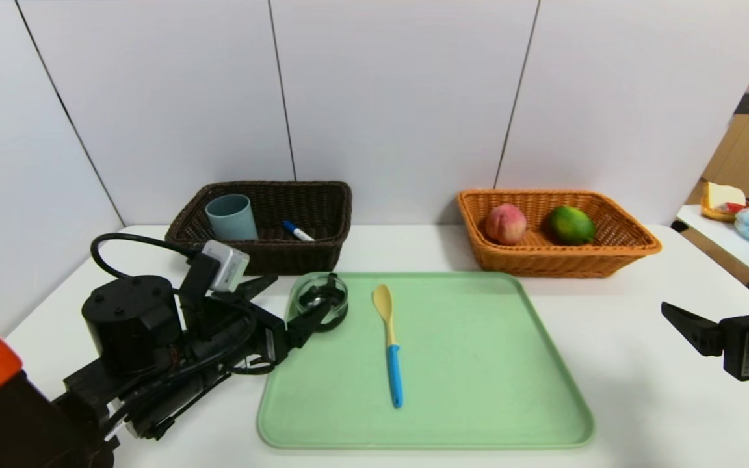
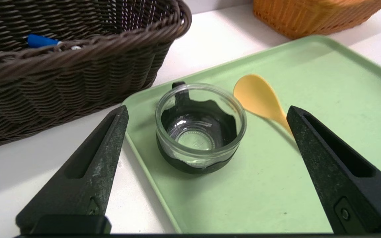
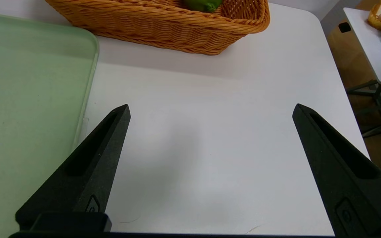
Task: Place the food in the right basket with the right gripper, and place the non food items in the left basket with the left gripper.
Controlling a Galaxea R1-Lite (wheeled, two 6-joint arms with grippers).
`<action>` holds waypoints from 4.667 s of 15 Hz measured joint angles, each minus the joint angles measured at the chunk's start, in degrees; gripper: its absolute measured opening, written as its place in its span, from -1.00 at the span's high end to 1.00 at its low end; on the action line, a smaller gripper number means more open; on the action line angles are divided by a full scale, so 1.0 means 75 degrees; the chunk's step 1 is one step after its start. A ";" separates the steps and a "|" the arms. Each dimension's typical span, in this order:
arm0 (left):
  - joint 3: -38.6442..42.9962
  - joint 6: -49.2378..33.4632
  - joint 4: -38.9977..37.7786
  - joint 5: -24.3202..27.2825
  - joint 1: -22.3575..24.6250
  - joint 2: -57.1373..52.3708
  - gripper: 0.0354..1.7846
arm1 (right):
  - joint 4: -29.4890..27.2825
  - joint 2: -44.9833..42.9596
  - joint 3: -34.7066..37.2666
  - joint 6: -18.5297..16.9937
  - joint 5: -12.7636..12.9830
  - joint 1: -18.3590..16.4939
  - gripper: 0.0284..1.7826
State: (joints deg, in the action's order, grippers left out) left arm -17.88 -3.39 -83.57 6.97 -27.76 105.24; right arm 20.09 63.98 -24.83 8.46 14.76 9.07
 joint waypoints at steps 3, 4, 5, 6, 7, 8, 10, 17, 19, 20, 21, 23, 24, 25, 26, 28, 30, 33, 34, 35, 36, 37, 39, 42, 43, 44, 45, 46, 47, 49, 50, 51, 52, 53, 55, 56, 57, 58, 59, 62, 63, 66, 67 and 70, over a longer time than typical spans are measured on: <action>0.0224 0.0210 -0.0460 -0.0002 -0.0015 0.0787 -0.89 | 0.0000 0.0000 0.0000 -0.0008 -0.0003 -0.0008 -0.90; 0.0245 0.0244 -0.0468 -0.0016 -0.0015 0.0951 -0.89 | 0.0000 0.0000 0.0000 -0.0011 0.0000 -0.0013 -0.90; 0.0250 0.0258 -0.0475 -0.0026 -0.0021 0.1091 -0.89 | 0.0003 0.0000 0.0000 -0.0008 -0.0010 -0.0013 -0.90; 0.0247 0.0265 -0.0481 -0.0029 -0.0024 0.1183 -0.89 | -0.0003 0.0000 0.0000 -0.0011 -0.0010 -0.0016 -0.90; 0.0218 0.0265 -0.0478 -0.0029 -0.0024 0.1260 -0.89 | -0.0003 0.0000 0.0000 -0.0011 -0.0013 -0.0016 -0.90; 0.0202 0.0268 -0.0481 -0.0029 -0.0024 0.1315 -0.89 | -0.0003 -0.0002 0.0000 -0.0011 -0.0010 -0.0016 -0.90; 0.0122 0.0268 -0.0481 -0.0037 -0.0029 0.1385 -0.89 | 0.0000 -0.0005 0.0029 -0.0015 -0.0007 -0.0016 -0.90; -0.0416 0.0247 -0.0481 -0.0029 -0.0044 0.1507 -0.89 | 0.0000 -0.0037 0.0052 -0.0015 0.0005 -0.0020 -0.90; -0.0571 0.0198 -0.0478 -0.0044 -0.0054 0.1591 -0.89 | 0.0000 -0.0041 0.0052 -0.0011 0.0005 -0.0020 -0.90; -0.0670 0.0163 -0.0481 -0.0044 -0.0083 0.1630 -0.89 | 0.0000 -0.0037 0.0052 -0.0011 0.0002 -0.0016 -0.90; -0.0764 0.0154 -0.0481 -0.0044 -0.0102 0.1682 -0.89 | 0.0000 -0.0037 0.0052 -0.0008 0.0002 -0.0016 -0.90; -0.0909 0.0151 -0.0478 -0.0046 -0.0114 0.1801 -0.89 | -0.0003 -0.0034 0.0052 -0.0020 0.0002 -0.0020 -0.90; -0.0988 0.0151 -0.0478 -0.0049 -0.0114 0.1859 -0.89 | -0.0011 -0.0034 0.0052 -0.0026 0.0005 -0.0028 -0.90; -0.1040 0.0151 -0.0478 -0.0044 -0.0120 0.1918 -0.89 | -0.0011 -0.0034 0.0052 -0.0026 0.0000 -0.0037 -0.90; -0.1073 0.0151 -0.0478 -0.0044 -0.0120 0.1980 -0.89 | -0.0003 -0.0029 0.0052 -0.0026 -0.0007 -0.0042 -0.90; -0.1161 0.0151 -0.0478 -0.0049 -0.0114 0.2098 -0.89 | -0.0003 -0.0011 0.0047 -0.0026 -0.0021 -0.0049 -0.90; -0.1286 0.0148 -0.0478 -0.0063 -0.0120 0.2180 -0.89 | -0.0003 0.0003 0.0047 -0.0026 -0.0062 -0.0052 -0.90; -0.1416 0.0154 -0.0478 -0.0166 -0.0120 0.2271 -0.55 | 0.0000 0.0029 0.0052 -0.0026 -0.0068 -0.0055 -0.90; -0.1419 0.0158 -0.0481 -0.0177 -0.0120 0.2285 -0.43 | 0.0000 0.0039 0.0052 -0.0023 -0.0068 -0.0055 -0.90; -0.1425 0.0158 -0.0481 -0.0195 -0.0120 0.2293 -0.40 | -0.0003 0.0044 0.0047 -0.0026 -0.0094 -0.0055 -0.90; -0.1434 0.0159 -0.0481 -0.0195 -0.0120 0.2300 -0.40 | 0.0000 0.0050 0.0044 -0.0026 -0.0112 -0.0055 -0.90; -0.1437 0.0154 -0.0481 -0.0198 -0.0120 0.2303 -0.39 | -0.0003 0.0055 0.0044 -0.0026 -0.0117 -0.0052 -0.90; -0.1419 0.0148 -0.0483 -0.0195 -0.0120 0.2292 -0.39 | -0.0003 0.0065 0.0044 -0.0026 -0.0128 -0.0052 -0.90; -0.1250 0.0143 -0.0468 -0.0137 -0.0309 0.2025 -0.39 | -0.0003 0.0076 0.0041 -0.0026 -0.0158 -0.0052 -0.90; -0.1105 0.0148 -0.0471 -0.0119 -0.0484 0.1871 -0.39 | -0.0003 0.0091 0.0037 -0.0029 -0.0154 -0.0052 -0.90; -0.0959 0.0177 -0.0471 -0.0119 -0.0624 0.1729 -0.39 | -0.0003 0.0106 0.0029 -0.0029 -0.0154 -0.0052 -0.90; -0.0834 0.0200 -0.0471 -0.0115 -0.0738 0.1562 -0.39 | -0.0003 0.0117 0.0015 -0.0026 -0.0158 -0.0052 -0.90; -0.0740 0.0215 -0.0471 -0.0101 -0.0837 0.1367 -0.39 | 0.0000 0.0128 0.0003 -0.0020 -0.0158 -0.0052 -0.90; -0.0688 0.0224 -0.0475 -0.0078 -0.0944 0.1143 -0.39 | 0.0000 0.0150 -0.0010 -0.0016 -0.0161 -0.0052 -0.90; -0.0783 0.0320 -0.0475 -0.0029 -0.1050 0.0671 -0.38 | -0.0003 0.0184 -0.0018 -0.0015 -0.0154 -0.0052 -0.90; -0.1029 0.0466 -0.0478 -0.0015 -0.1009 0.0449 -0.38 | -0.0003 0.0190 -0.0021 -0.0020 -0.0154 -0.0055 -0.90; -0.1330 0.0660 -0.0457 -0.0008 -0.0848 0.0267 -0.38 | 0.0000 0.0195 -0.0011 -0.0026 -0.0154 -0.0052 -0.90; -0.1687 0.0837 -0.0229 -0.0008 -0.0616 0.0083 -0.38 | -0.0003 0.0198 0.0011 -0.0026 -0.0150 -0.0052 -0.90; -0.2084 0.0913 0.0140 -0.0008 -0.0356 -0.0081 -0.38 | 0.0003 0.0198 0.0023 -0.0026 -0.0150 -0.0055 -0.90; -0.2853 0.0965 0.1216 -0.0011 0.0197 -0.0343 -0.38 | 0.0000 0.0195 0.0041 -0.0026 -0.0150 -0.0057 -0.90; -0.3270 0.0972 0.1955 -0.0008 0.0483 -0.0453 -0.38 | -0.0003 0.0195 0.0041 -0.0029 -0.0153 -0.0057 -0.90; -0.3719 0.0972 0.2723 -0.0008 0.0762 -0.0541 -0.38 | 0.0000 0.0193 0.0041 -0.0031 -0.0153 -0.0057 -0.90; -0.4171 0.0962 0.3498 -0.0011 0.1014 -0.0597 -0.38 | 0.0000 0.0187 0.0044 -0.0037 -0.0153 -0.0057 -0.90; -0.4616 0.0943 0.4328 -0.0011 0.1243 -0.0614 -0.38 | 0.0000 0.0179 0.0044 -0.0073 -0.0153 -0.0057 -0.90; -0.5470 0.0899 0.5980 -0.0037 0.1673 -0.0335 -0.38 | 0.0000 0.0161 0.0044 -0.0119 -0.0140 -0.0063 -0.90; -0.5704 0.0889 0.6086 -0.0046 0.1768 -0.0159 -0.38 | 0.0000 0.0140 0.0049 -0.0125 -0.0143 -0.0063 -0.90; -0.6160 0.0892 0.6281 -0.0055 0.1952 0.0348 -0.38 | 0.0003 0.0094 0.0117 -0.0130 -0.0150 -0.0063 -0.90; -0.6298 0.0918 0.6298 -0.0049 0.2004 0.0533 -0.38 | -0.0003 0.0085 0.0151 -0.0140 -0.0146 -0.0063 -0.90; -0.6560 0.0948 0.6328 -0.0046 0.2051 0.0974 -0.38 | -0.0003 0.0080 0.0198 -0.0174 -0.0153 -0.0063 -0.90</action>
State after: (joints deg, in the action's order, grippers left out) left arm -67.08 3.72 -36.11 6.63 -12.37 112.54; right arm 20.07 64.57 -23.34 7.16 13.62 8.59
